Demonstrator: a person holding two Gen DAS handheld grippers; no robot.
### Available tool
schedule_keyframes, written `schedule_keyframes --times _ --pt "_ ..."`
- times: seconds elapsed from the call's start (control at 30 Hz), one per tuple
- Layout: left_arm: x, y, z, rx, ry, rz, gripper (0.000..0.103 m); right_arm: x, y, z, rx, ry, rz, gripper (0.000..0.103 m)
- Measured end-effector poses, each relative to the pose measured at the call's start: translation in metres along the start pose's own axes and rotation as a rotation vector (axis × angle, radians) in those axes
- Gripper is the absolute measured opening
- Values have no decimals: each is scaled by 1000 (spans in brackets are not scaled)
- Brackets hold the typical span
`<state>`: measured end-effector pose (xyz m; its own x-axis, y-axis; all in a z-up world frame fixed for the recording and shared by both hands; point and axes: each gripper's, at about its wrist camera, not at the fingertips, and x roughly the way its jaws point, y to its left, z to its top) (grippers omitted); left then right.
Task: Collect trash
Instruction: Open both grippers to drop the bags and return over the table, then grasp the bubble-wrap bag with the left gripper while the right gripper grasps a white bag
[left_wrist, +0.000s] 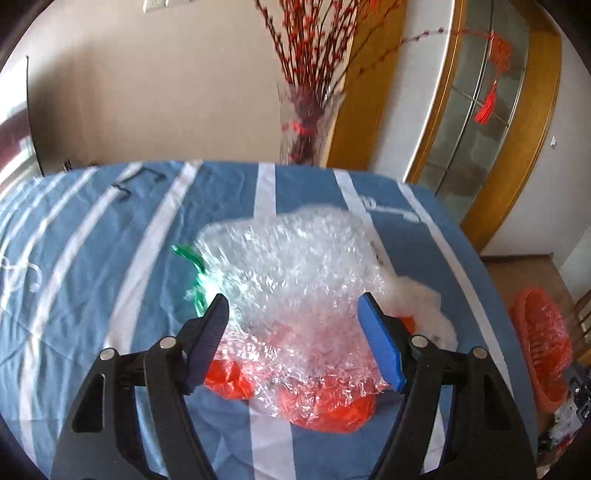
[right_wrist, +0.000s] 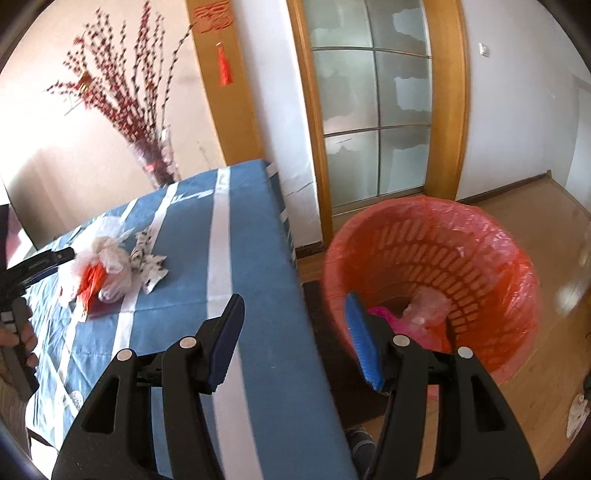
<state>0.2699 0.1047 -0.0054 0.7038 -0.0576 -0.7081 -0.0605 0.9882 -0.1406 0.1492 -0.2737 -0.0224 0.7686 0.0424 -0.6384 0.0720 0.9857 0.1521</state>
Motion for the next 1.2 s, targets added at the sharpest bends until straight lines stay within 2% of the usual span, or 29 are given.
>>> schedule_keyframes --times 0.07,0.13,0.23,0.33,0.4,0.6,0.8,1.03,1.2 --pt "7 1 -4 0 23 -18 68 1 5 -1 -12 8 1 57" --pt "11 -2 -10 4 34 -36 47 4 11 -1 -24 17 2 57" --pt "10 -2 -14 3 34 -66 29 7 20 -2 -36 29 6 57" --pt "5 0 -17 9 18 -82 17 8 31 -3 -51 34 16 57" --pt "-1 4 -18 7 1 -89 13 9 38 -2 -64 35 23 57" --pt "-23 21 -13 -8 -61 -92 11 11 71 0 -114 36 69 57" --pt "-58 60 -12 -55 -133 -61 11 17 118 3 -185 27 139 57" --pt "-69 112 -15 -117 -148 11 11 37 179 15 -259 19 246 57" --pt "-66 140 -21 -164 -134 44 11 62 219 28 -292 17 273 55"
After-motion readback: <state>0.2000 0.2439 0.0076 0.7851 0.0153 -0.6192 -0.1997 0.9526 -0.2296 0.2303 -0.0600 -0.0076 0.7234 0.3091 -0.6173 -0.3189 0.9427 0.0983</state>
